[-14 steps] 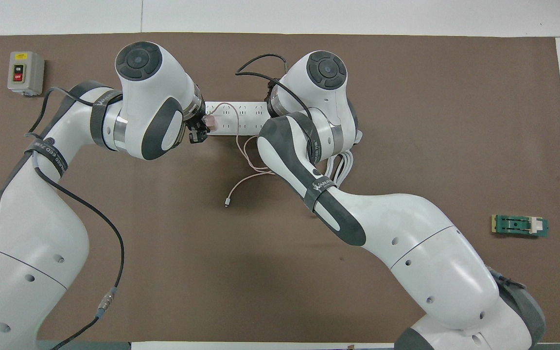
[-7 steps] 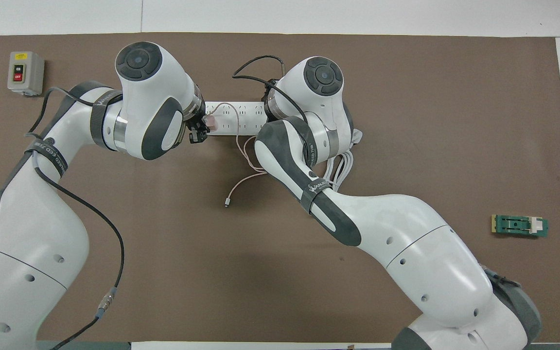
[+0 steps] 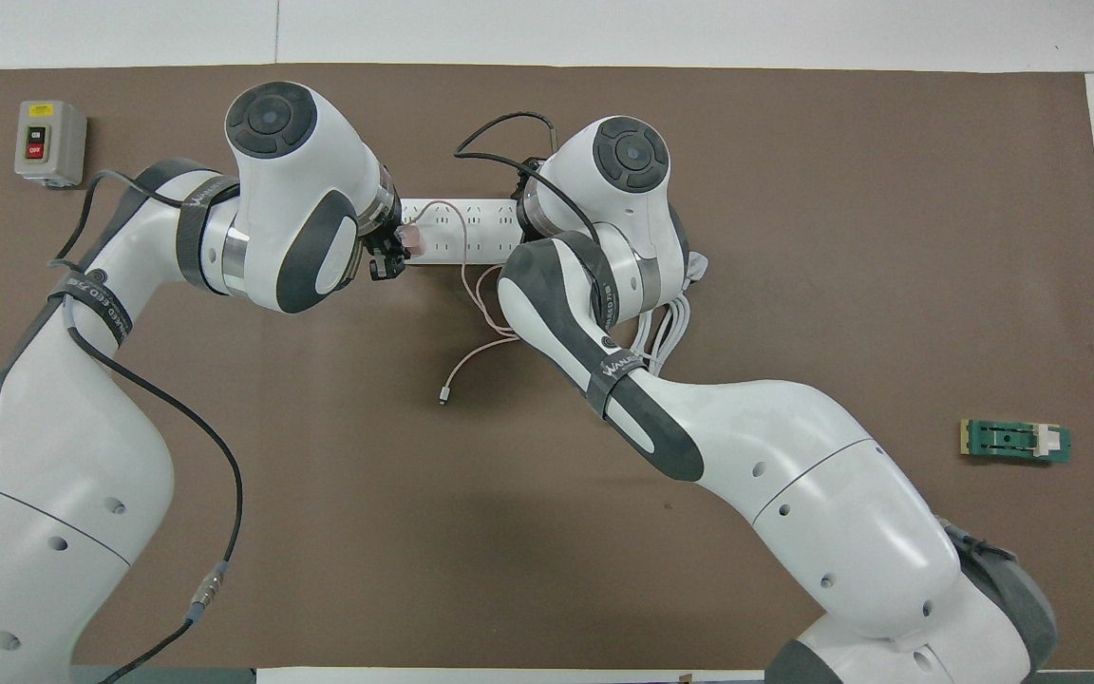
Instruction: Unplug charger and place it aside
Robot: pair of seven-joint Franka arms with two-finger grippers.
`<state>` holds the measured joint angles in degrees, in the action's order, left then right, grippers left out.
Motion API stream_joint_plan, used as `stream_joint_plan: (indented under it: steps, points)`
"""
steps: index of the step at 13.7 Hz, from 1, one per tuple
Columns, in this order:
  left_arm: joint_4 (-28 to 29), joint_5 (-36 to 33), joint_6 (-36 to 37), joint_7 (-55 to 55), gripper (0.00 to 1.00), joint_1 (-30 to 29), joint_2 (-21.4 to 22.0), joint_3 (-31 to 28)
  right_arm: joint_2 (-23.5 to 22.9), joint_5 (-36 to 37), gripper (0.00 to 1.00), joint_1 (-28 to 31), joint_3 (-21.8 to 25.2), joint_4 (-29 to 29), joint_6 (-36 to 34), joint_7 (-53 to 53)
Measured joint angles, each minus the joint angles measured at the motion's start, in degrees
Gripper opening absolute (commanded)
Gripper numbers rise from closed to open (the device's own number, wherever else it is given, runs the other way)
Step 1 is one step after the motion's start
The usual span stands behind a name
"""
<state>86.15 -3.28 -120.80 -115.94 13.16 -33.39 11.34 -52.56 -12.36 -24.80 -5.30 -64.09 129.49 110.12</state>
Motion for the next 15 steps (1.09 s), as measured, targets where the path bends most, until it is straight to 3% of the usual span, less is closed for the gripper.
stream_joint_plan:
  steps: [1, 9, 13, 14, 15]
  points:
    - [0.01, 0.0, -0.01, 0.0, 0.0, 0.0, 0.01, 0.0, 0.0, 0.0, 0.43, 0.0, 0.0, 0.0, 0.01, -0.03]
    - [-0.31, 0.0, 0.56, 0.0, 0.0, -0.01, 0.0, 0.02, -0.01, 0.0, 0.43, -0.01, 0.01, -0.01, 0.04, -0.2]
    - [-4.77, 0.16, 5.9, 0.0, 0.0, -0.06, -1.11, 0.08, 0.02, 0.01, 0.44, -0.03, 0.01, -0.02, 0.08, -0.22]
    - [-6.37, -0.12, 7.63, -0.01, 0.0, -0.19, -1.04, -0.35, 0.02, 0.01, 0.46, -0.03, 0.01, -0.02, 0.08, -0.28]
    - [-7.8, -0.18, 9.34, 0.06, 0.0, -0.81, -0.96, -0.67, 0.02, 0.01, 0.57, -0.03, 0.01, -0.02, 0.08, -0.29]
